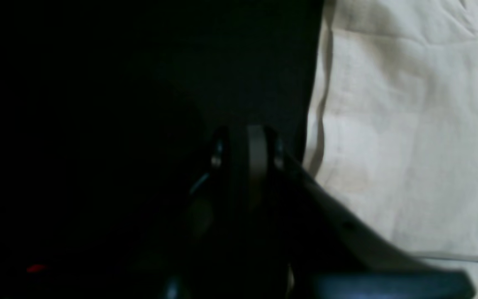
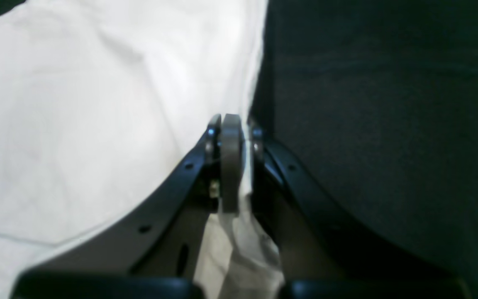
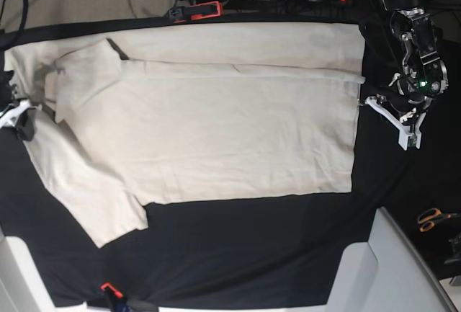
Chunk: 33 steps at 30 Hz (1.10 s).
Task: Fold the T-shirt properly
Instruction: 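Fold the gripped sleeve inward over the shirt body with the right gripper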
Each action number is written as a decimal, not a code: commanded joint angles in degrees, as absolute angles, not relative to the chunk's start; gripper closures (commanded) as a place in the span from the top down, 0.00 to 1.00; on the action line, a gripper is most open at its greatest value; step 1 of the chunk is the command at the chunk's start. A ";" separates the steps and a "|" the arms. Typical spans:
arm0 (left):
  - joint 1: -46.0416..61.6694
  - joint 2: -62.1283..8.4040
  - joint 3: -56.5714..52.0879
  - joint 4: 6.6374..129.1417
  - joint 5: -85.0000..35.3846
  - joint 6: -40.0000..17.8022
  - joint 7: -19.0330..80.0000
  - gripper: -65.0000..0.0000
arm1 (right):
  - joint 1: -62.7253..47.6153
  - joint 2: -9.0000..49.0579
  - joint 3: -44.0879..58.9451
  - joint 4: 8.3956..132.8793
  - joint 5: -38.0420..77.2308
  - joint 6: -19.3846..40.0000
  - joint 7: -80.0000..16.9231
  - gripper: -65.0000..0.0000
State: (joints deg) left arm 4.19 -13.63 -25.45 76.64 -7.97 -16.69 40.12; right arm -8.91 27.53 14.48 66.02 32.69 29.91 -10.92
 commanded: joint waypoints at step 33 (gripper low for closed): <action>3.56 -14.37 -25.71 77.58 -8.31 -16.75 39.16 0.12 | 11.21 23.34 20.70 62.55 21.93 32.92 -34.59 0.49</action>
